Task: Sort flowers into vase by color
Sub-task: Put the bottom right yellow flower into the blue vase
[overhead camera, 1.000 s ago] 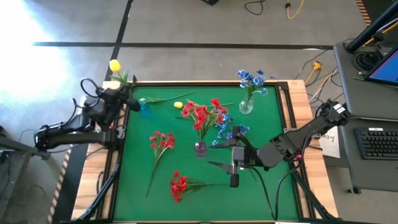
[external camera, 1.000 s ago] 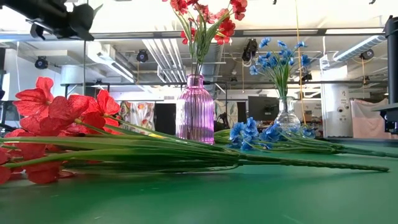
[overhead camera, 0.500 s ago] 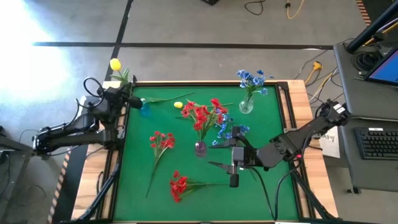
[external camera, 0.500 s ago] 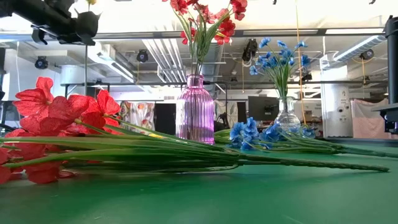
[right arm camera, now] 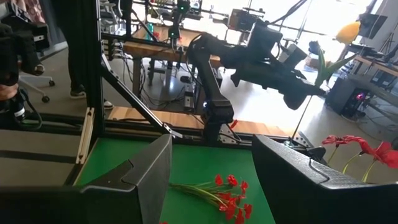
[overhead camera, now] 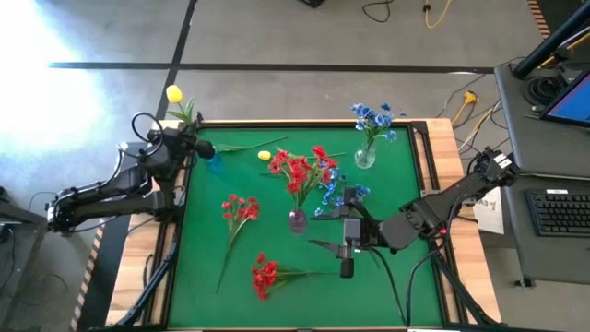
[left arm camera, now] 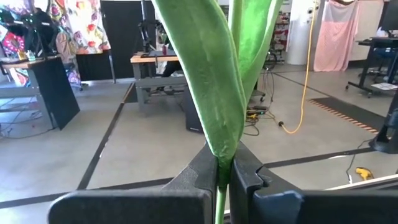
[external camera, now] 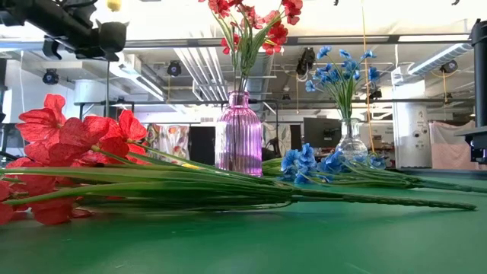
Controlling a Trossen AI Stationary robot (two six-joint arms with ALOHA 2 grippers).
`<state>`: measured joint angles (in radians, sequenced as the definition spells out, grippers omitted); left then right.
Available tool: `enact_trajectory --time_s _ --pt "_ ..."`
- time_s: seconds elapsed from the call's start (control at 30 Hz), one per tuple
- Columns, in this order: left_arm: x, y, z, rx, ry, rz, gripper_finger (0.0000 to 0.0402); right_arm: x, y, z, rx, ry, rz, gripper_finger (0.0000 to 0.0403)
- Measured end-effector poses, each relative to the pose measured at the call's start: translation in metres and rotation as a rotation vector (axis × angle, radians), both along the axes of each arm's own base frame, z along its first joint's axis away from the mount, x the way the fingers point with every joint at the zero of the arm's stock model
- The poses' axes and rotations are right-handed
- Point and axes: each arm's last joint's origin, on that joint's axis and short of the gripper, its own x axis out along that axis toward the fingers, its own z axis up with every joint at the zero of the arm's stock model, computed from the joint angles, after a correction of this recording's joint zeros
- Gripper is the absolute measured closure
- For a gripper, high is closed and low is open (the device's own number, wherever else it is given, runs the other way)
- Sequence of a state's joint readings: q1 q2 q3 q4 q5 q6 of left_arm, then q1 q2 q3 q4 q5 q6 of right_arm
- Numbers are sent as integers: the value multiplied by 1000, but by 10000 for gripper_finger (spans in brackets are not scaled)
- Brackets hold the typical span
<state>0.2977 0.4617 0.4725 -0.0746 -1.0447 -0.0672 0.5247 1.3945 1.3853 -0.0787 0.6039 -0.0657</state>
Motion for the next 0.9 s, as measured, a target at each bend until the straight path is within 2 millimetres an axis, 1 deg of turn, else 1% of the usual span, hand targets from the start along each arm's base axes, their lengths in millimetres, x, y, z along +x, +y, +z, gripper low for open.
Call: enact_trajectory --time_s 0.13,0.47,0.77,0.9 --pt "2 1 -1 -10 -15 3 401 0 0 0 0 1 0 188" --pt "6 2 -4 -19 11 22 401 0 0 0 5 0 -1 188" --pt "8 3 -7 -41 -37 63 401 0 0 0 6 0 -1 188" --pt "8 3 -9 -52 -36 65 389 0 0 0 6 -1 -1 188"
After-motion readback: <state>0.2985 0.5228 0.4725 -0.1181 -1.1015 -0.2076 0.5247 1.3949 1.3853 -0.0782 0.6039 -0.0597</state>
